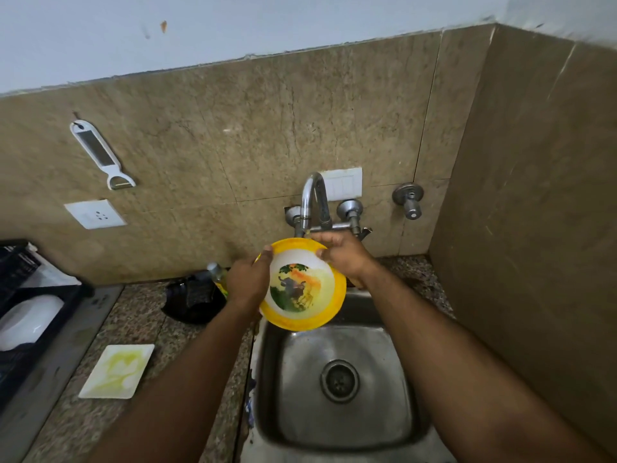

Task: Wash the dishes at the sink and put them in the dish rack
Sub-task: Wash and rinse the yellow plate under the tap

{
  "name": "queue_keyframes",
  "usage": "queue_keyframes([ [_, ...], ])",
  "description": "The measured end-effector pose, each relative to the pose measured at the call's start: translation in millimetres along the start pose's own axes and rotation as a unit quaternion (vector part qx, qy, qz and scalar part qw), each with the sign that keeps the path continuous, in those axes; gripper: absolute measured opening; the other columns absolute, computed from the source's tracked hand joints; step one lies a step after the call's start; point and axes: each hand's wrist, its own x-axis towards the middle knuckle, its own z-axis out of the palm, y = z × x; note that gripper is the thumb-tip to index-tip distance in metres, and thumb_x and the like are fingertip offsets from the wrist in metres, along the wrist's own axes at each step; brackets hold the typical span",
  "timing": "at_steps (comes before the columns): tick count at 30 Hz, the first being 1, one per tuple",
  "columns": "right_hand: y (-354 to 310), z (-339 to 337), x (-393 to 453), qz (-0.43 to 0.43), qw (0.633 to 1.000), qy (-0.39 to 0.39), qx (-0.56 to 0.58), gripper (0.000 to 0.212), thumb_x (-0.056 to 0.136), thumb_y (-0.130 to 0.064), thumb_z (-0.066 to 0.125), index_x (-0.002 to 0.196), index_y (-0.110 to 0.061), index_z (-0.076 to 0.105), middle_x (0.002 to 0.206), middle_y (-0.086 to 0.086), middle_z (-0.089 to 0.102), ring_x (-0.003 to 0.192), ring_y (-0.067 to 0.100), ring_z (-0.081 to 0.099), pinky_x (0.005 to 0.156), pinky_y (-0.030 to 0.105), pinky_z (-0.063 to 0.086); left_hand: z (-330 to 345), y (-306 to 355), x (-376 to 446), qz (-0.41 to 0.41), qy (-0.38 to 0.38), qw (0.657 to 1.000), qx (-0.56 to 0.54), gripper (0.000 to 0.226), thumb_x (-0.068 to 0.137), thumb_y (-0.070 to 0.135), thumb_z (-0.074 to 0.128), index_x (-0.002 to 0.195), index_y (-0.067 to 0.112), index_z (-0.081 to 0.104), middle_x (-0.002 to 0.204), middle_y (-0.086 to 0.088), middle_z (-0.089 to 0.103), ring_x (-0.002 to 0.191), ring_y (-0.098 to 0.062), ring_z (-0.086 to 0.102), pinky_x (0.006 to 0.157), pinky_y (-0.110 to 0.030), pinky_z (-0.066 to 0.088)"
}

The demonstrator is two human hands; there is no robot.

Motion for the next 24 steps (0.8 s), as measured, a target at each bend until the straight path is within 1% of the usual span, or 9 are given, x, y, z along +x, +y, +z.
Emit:
queue_keyframes([
  [3,5,-5,-8,0.025,0.991,-0.028,0.127,0.067,0.084,0.024,0.049,0.139,-0.011,0.062,0.119,0.001,0.074,0.108,0.029,0.071,0.090,0.048,0.056,-3,-4,2,-0.036,-0.033,0.998,-0.032,0.049,0.099,0.062,0.055,0.086,0.017,0.068,0.098,-0.012,0.071,0.096,-0.035,0.066,0.092,-0.049,0.055],
  [6,13,6,-13,0.009,0.990,0.049,0.129,0.063,0.083,0.020,0.049,0.135,-0.010,0.066,0.119,0.008,0.075,0.109,0.034,0.071,0.087,0.041,0.060,5,-3,-4,-0.067,0.000,0.991,-0.118,0.047,0.102,0.054,0.055,0.103,0.009,0.070,0.107,-0.015,0.071,0.097,-0.033,0.065,0.088,-0.044,0.055],
  [9,20,13,-28,-0.082,0.975,0.131,-0.159,0.064,0.088,0.006,0.053,0.149,-0.016,0.054,0.146,0.012,0.058,0.133,0.031,0.055,0.107,0.032,0.045,17,7,-16,-0.059,0.062,0.985,-0.150,0.043,0.108,0.041,0.049,0.110,0.004,0.070,0.099,-0.009,0.064,0.096,-0.027,0.060,0.072,-0.026,0.039],
  [12,35,23,-50,-0.145,0.880,0.101,-0.440,0.066,0.099,-0.024,0.044,0.162,-0.014,0.026,0.171,0.015,0.008,0.158,0.034,0.010,0.124,0.047,0.022,26,9,-24,-0.067,0.087,0.976,-0.190,0.037,0.110,0.040,0.046,0.097,0.013,0.069,0.094,-0.002,0.062,0.096,-0.025,0.059,0.078,-0.027,0.047],
  [14,39,34,-62,-0.141,0.832,0.060,-0.533,0.069,0.101,-0.049,0.020,0.160,-0.015,0.030,0.172,0.011,0.000,0.159,0.030,-0.010,0.125,0.059,0.007,31,6,-23,-0.072,0.088,0.972,-0.207,0.044,0.103,0.053,0.048,0.084,0.018,0.068,0.093,-0.006,0.069,0.098,-0.033,0.067,0.093,-0.046,0.057],
  [15,40,39,-65,-0.126,0.825,0.032,-0.551,0.076,0.098,-0.057,0.008,0.160,-0.017,0.030,0.172,0.009,0.003,0.158,0.026,-0.012,0.124,0.061,-0.001,35,3,-23,-0.069,0.091,0.974,-0.196,0.049,0.100,0.057,0.047,0.088,0.016,0.070,0.095,-0.009,0.071,0.098,-0.035,0.067,0.095,-0.050,0.057],
  [18,36,46,-60,-0.083,0.820,0.008,-0.566,0.095,0.088,-0.067,-0.012,0.164,-0.018,0.017,0.172,0.008,0.007,0.159,0.021,-0.009,0.120,0.062,-0.016,46,4,-35,-0.046,0.083,0.982,-0.165,0.060,0.101,0.058,0.044,0.098,0.007,0.074,0.096,-0.012,0.073,0.095,-0.034,0.068,0.093,-0.049,0.056],
  [21,31,49,-60,-0.105,0.830,-0.023,-0.547,0.094,0.086,-0.063,-0.011,0.164,-0.017,0.017,0.172,0.010,0.008,0.159,0.025,0.000,0.124,0.058,-0.009,50,6,-42,-0.055,0.093,0.978,-0.180,0.054,0.106,0.050,0.046,0.093,0.006,0.073,0.095,-0.017,0.073,0.096,-0.037,0.069,0.088,-0.049,0.057],
  [24,31,49,-78,-0.166,0.848,-0.099,-0.494,0.068,0.105,-0.051,0.017,0.161,-0.012,0.027,0.169,0.012,0.022,0.157,0.027,0.019,0.127,0.045,0.017,49,-4,-38,-0.080,0.123,0.974,-0.171,0.052,0.107,0.047,0.045,0.107,0.005,0.075,0.107,-0.019,0.072,0.103,-0.039,0.067,0.093,-0.050,0.055],
])
